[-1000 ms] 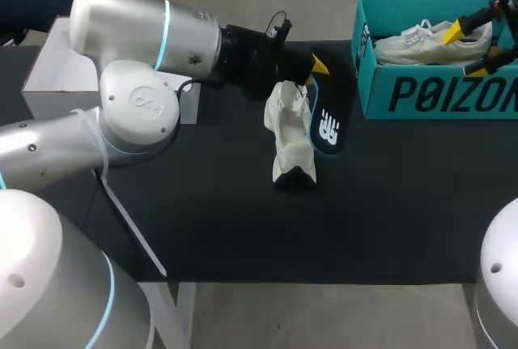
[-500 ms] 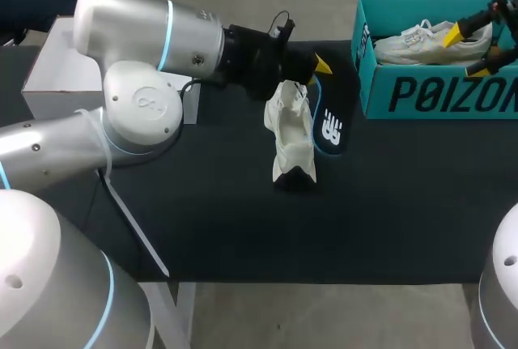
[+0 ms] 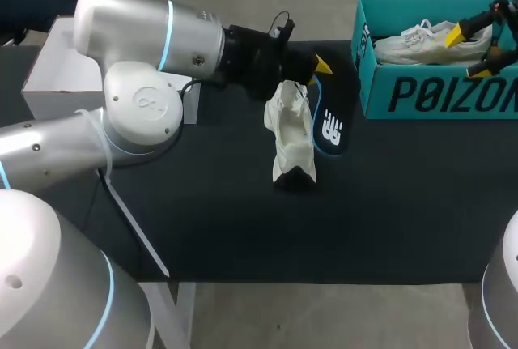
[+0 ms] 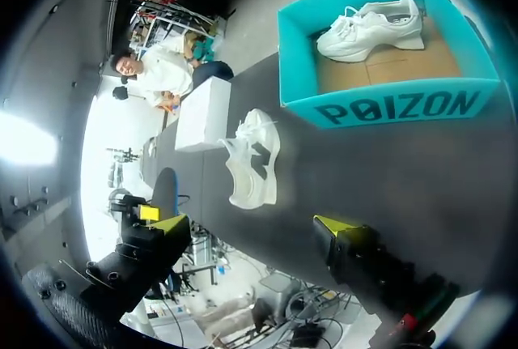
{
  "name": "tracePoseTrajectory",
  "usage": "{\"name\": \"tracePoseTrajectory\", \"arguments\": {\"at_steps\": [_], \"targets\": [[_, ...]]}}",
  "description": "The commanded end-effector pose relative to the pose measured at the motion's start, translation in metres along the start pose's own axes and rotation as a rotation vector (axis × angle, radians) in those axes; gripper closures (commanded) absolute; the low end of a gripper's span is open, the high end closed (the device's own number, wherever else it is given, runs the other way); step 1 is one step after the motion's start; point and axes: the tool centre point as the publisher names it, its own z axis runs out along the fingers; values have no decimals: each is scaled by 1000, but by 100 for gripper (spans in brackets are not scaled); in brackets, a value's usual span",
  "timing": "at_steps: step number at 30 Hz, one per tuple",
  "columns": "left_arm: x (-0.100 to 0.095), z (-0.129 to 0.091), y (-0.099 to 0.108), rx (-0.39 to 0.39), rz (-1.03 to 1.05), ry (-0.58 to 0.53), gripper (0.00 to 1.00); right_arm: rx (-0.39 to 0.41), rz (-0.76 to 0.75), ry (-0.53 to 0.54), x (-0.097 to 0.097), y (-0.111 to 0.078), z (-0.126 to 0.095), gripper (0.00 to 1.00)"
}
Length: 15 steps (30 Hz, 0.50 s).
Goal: Take the shoe out of the shoebox, open the shoe tongue, remove and reinsert the insole, then place the shoe into the shoebox
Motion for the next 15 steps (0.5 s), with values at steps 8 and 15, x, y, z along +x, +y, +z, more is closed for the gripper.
{"name": "tracePoseTrajectory", "arguments": {"at_steps": [8,15], "targets": [[11,-5,-18,-33,8,127,100,0,1,-2,0,-1,-1,0],[55,-29,-35,-67,-121,314,100,0,1,-2,0,-1,-1,0]]}}
